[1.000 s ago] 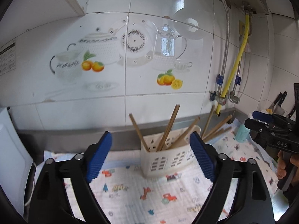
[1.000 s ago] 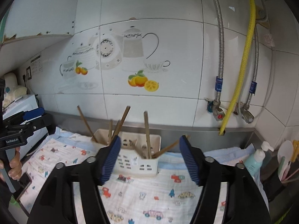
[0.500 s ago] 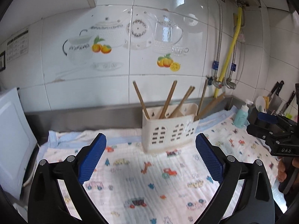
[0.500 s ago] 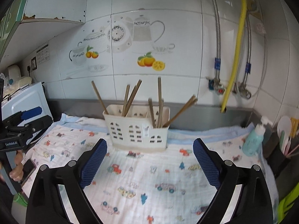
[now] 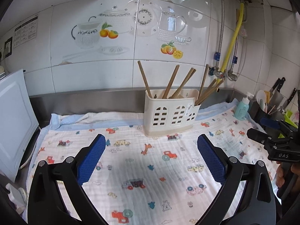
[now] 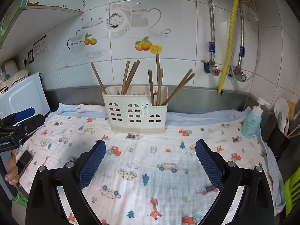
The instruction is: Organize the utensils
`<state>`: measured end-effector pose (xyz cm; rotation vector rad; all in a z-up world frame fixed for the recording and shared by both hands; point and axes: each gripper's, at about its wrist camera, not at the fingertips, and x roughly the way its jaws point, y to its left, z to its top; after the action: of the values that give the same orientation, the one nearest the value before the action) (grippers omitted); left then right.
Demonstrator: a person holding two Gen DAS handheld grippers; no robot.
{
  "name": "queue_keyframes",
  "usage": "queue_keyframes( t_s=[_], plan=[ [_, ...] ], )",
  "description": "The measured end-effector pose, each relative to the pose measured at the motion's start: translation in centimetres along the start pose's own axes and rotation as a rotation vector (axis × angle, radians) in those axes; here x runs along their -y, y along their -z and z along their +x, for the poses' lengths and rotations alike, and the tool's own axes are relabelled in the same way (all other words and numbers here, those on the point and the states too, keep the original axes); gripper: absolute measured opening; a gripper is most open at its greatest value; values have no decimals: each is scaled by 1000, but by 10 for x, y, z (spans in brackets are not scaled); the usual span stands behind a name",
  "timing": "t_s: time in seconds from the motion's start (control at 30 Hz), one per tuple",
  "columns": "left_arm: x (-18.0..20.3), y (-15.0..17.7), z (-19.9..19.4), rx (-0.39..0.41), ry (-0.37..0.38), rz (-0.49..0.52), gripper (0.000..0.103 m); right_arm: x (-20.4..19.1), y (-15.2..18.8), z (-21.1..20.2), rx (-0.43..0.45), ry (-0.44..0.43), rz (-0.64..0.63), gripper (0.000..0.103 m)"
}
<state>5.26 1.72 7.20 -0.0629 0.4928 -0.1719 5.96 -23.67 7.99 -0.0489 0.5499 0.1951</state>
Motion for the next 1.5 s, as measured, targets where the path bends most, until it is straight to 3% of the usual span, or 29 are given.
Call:
queue_keyframes(
  t_s=[0.5,0.67,0.93,1.5],
  plan=[
    [-1,25,-2,-36,-11,-4,97,-3,25,-3,-29,13,33,94],
    [0,32,-1,-47,-69,13,97,-3,29,-5,-32,18,38,94],
    [2,34,-1,-63,-78,15,97,-2,30,-10,-24,23,39,94],
    [10,32,-14,-7,-120,26,97,-1,31,-19,0,38,37,96]
  ],
)
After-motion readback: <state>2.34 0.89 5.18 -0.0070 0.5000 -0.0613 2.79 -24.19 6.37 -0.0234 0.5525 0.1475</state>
